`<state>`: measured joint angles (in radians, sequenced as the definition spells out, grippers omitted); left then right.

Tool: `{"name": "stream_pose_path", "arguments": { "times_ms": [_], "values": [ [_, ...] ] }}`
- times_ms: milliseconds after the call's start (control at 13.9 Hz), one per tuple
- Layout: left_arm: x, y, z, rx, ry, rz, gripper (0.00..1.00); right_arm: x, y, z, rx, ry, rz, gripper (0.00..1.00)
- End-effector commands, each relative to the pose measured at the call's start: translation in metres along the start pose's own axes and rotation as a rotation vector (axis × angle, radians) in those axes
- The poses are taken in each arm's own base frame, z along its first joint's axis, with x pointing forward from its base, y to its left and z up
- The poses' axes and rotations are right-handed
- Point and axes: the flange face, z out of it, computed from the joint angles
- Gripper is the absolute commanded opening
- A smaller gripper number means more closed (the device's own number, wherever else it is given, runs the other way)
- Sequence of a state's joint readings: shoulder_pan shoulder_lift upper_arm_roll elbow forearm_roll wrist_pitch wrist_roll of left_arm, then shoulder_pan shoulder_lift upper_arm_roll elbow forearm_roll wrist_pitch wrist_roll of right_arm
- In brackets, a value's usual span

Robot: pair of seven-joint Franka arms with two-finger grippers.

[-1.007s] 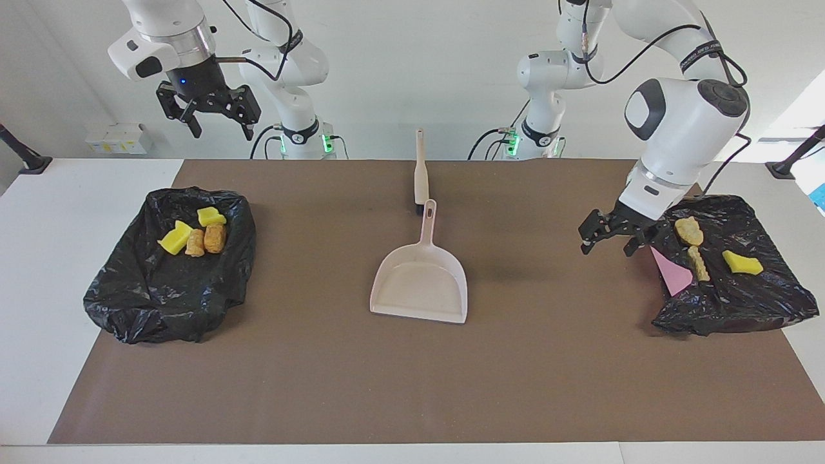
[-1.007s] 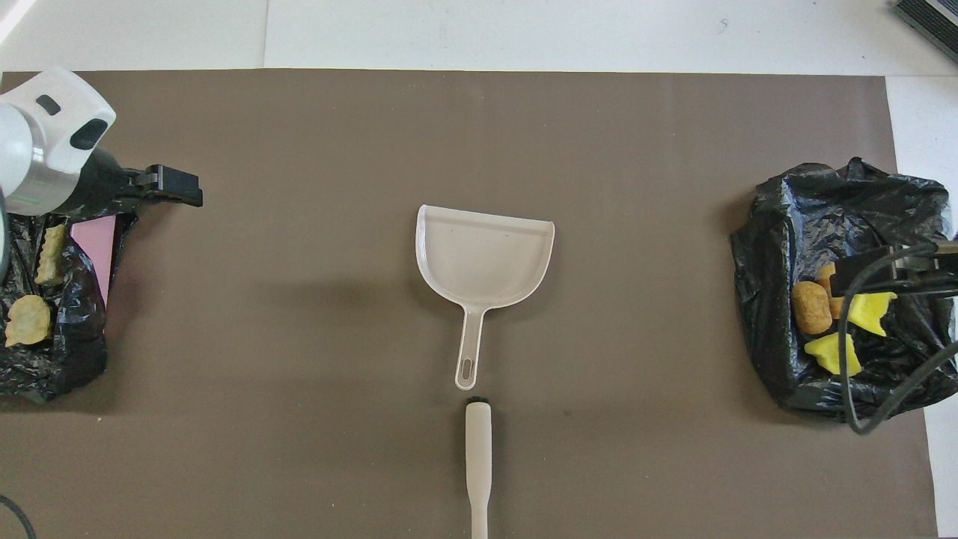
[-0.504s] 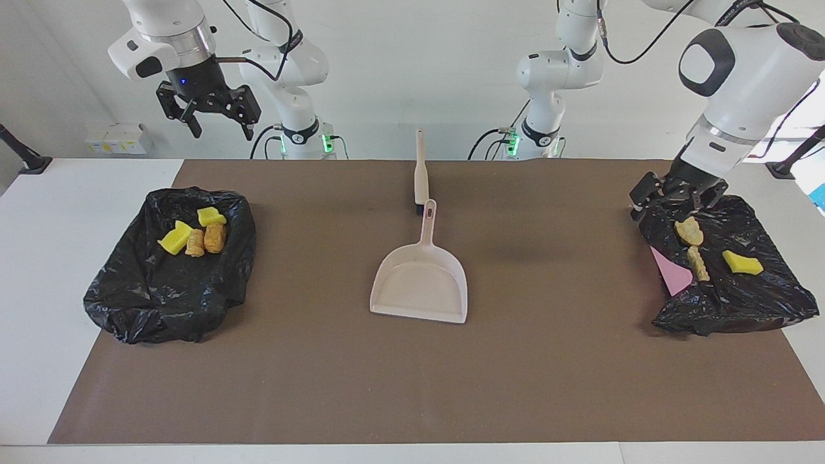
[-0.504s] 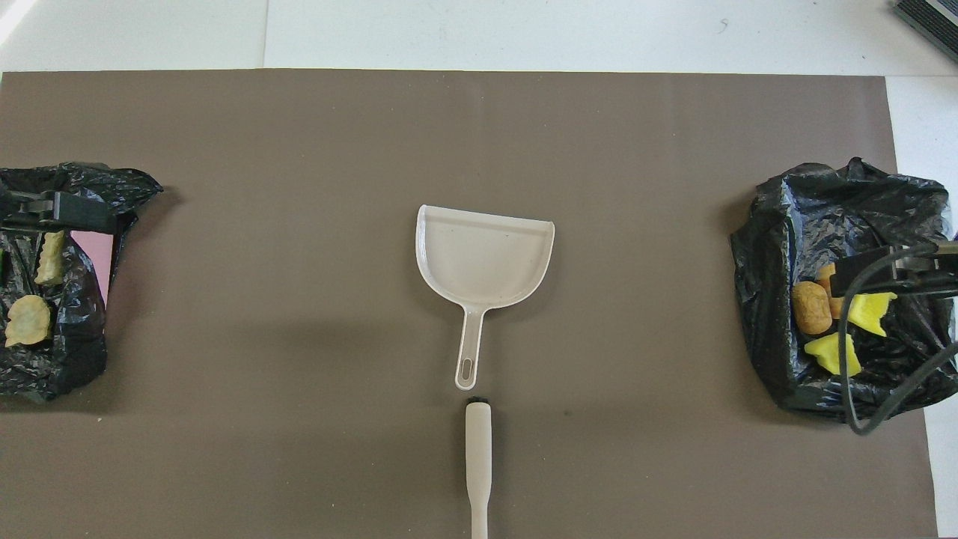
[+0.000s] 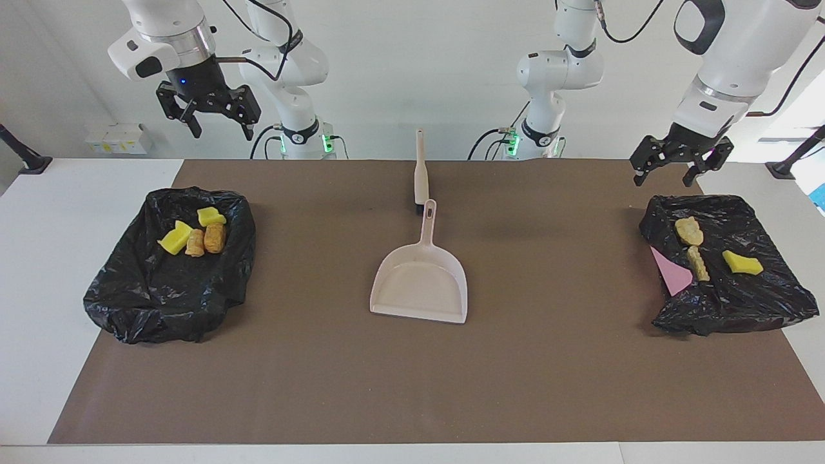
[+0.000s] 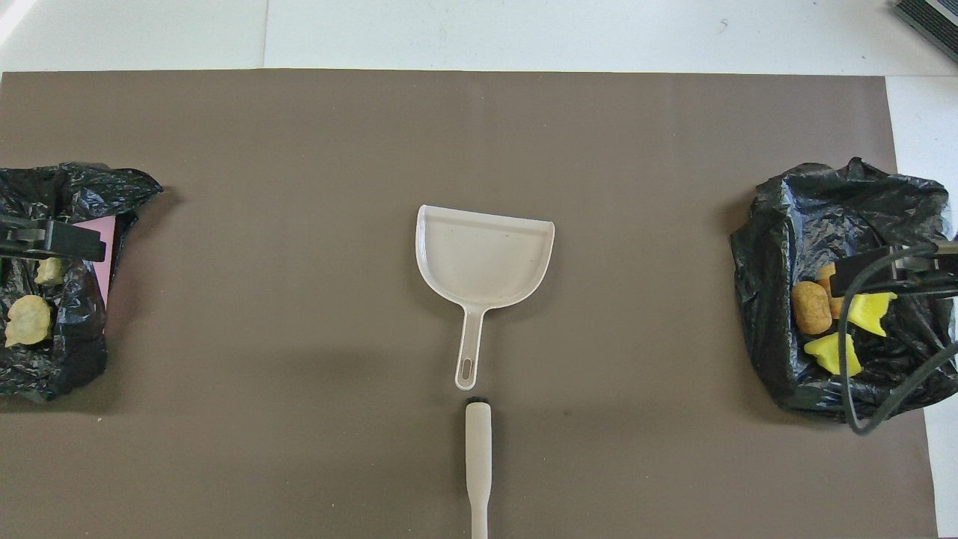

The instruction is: Sweep and dump trash in bin

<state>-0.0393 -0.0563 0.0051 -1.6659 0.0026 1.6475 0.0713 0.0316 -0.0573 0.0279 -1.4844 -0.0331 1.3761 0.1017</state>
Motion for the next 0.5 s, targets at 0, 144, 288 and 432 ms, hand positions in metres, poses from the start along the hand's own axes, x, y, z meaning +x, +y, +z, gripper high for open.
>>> {"name": "stream_pose_path", "arguments": {
  "times_ms": [0, 144, 288, 432],
  "values": [
    [-0.008, 0.003, 0.0, -0.033, -0.055, -0.011, 1.0, -0.001, 0.004, -0.002, -0.003, 0.002, -0.004, 1.0],
    [-0.01, 0.005, -0.01, -0.037, -0.074, -0.009, 1.0, -0.001, 0.004, -0.002, -0.003, 0.002, -0.004, 1.0],
    [-0.011, 0.006, -0.011, -0.037, -0.077, -0.003, 1.0, -0.001, 0.004, -0.002, -0.003, 0.002, -0.006, 1.0],
    [-0.012, 0.009, -0.009, -0.039, -0.101, 0.001, 1.0, -0.001, 0.004, -0.002, -0.003, 0.002, -0.004, 1.0]
  ]
}}
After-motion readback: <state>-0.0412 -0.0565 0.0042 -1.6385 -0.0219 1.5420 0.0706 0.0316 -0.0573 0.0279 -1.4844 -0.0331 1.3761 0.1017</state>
